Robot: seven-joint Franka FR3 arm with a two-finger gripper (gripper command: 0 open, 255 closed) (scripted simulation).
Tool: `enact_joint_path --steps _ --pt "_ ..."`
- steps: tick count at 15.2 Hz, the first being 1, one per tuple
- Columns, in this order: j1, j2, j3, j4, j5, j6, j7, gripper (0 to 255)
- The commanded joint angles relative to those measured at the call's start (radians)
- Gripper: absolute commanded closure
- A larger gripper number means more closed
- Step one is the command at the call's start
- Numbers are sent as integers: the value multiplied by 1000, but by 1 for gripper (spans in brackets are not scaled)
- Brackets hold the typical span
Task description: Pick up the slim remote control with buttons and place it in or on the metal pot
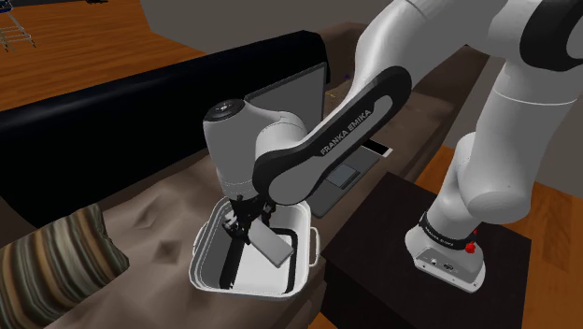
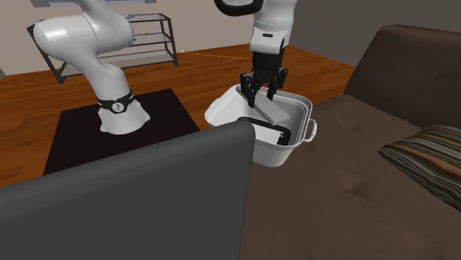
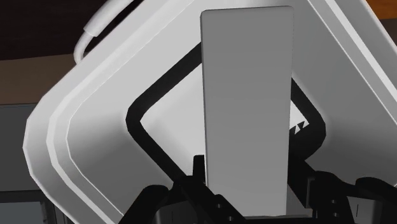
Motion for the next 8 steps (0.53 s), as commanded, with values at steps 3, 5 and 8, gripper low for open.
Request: enact_joint_path --steps 3,5,8 --pt "0 0 0 0 0 0 0 0" --pt "0 0 0 0 0 0 0 0" --pt "-5 -38 2 31 22 -64 -16 0"
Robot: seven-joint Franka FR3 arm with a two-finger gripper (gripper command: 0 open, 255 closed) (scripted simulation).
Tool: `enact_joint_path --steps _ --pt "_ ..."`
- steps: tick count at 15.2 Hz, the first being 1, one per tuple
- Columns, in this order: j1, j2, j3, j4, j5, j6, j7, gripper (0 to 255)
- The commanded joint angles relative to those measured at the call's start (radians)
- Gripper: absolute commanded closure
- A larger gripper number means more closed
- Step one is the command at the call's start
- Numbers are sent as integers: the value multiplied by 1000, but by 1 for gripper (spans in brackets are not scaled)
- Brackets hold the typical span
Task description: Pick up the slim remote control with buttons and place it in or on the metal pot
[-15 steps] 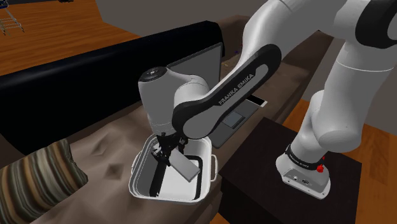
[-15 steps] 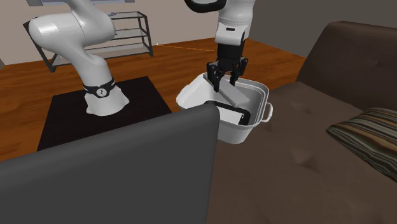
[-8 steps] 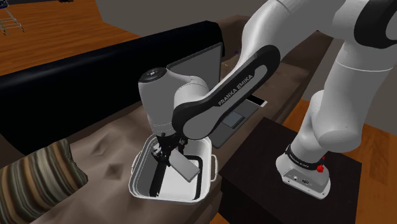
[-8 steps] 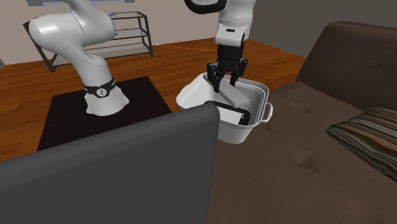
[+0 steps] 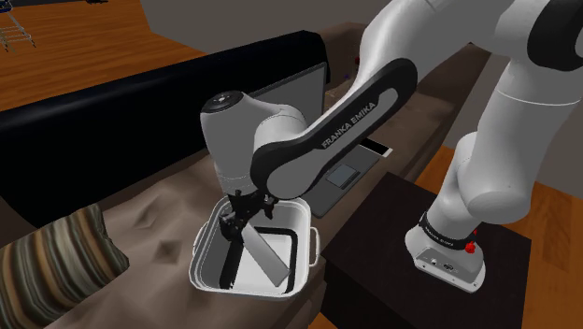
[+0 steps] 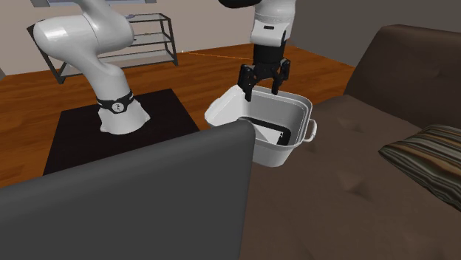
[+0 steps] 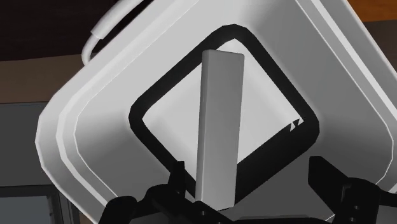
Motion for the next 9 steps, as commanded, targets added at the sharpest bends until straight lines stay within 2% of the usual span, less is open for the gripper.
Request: enact_joint_path --steps 1,2,9 --pt "-6 -32 0 32 18 -62 -15 0" --pt "-7 -45 0 47 25 -87 -20 0" --pt "-7 -45 0 47 25 -87 -20 0"
